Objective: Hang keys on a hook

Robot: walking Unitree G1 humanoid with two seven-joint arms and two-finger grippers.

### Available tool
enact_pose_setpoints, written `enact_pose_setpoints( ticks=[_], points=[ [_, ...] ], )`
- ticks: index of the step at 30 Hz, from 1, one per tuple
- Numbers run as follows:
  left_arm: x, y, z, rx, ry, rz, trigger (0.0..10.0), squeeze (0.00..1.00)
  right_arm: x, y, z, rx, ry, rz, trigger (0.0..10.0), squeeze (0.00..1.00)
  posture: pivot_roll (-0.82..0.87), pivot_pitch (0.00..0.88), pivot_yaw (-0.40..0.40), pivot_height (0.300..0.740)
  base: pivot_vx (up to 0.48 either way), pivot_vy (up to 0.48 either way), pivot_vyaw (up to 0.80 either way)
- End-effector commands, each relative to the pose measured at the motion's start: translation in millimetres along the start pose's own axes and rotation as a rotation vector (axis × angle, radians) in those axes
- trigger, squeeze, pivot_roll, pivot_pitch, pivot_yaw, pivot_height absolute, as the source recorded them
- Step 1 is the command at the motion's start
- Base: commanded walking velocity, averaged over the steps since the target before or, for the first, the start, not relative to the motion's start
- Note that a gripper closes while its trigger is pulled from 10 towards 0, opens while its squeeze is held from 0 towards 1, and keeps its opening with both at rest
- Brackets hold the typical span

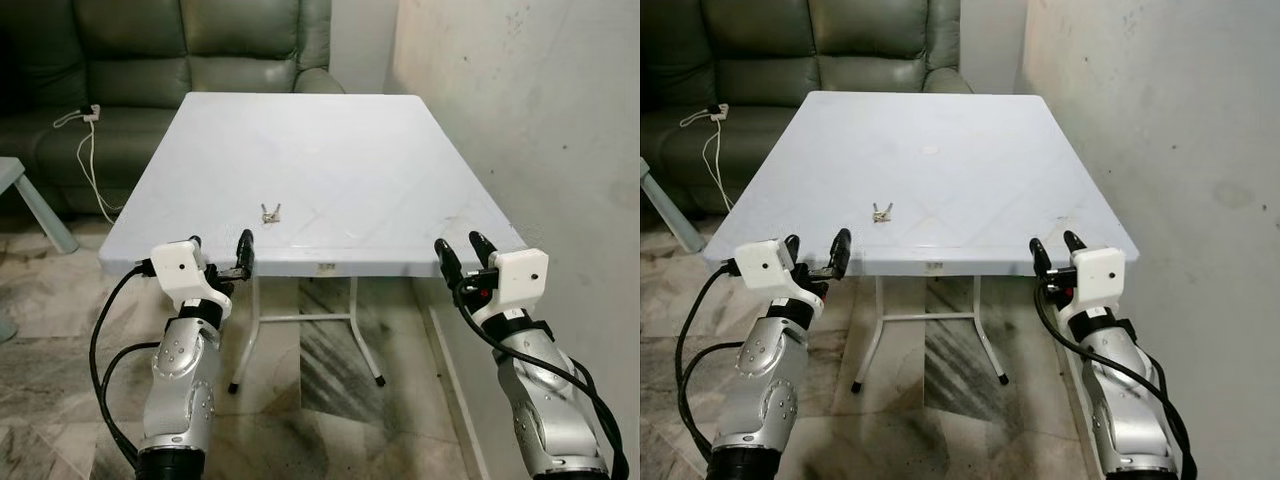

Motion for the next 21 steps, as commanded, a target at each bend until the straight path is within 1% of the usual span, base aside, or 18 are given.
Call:
enact_pose_setpoints(
  ticks=[1, 21],
  points=[
    [3.0, 9.5, 1.5, -0.027, 0.007, -0.017, 10.0, 0.00, 5.0, 5.0, -1.0, -0.011, 0.010, -0.010, 10.0, 0.00, 0.03, 0.000, -0.051, 0.740, 0.000, 0.480, 0.00],
    [3.5, 8.7, 2.7, -0.023, 0.007, -0.017, 10.0, 0.00, 4.6, 4.7, -0.3, -0.011, 0.008, -0.003, 10.0, 0.00, 0.03, 0.000, -0.049, 0.740, 0.000, 0.480, 0.00]
  ],
)
Point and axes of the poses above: a point about 5 cm out from each wrist's last joint towards the gripper, its own z axis pointing out of the wrist towards the gripper, its own x axis along the axis of the wrist's last joint, y = z × x, the point moved 3 cm from there along z, pointing out of the wrist towards the gripper, and after that the axes turned 14 degrees about z, right-handed, at the moved point
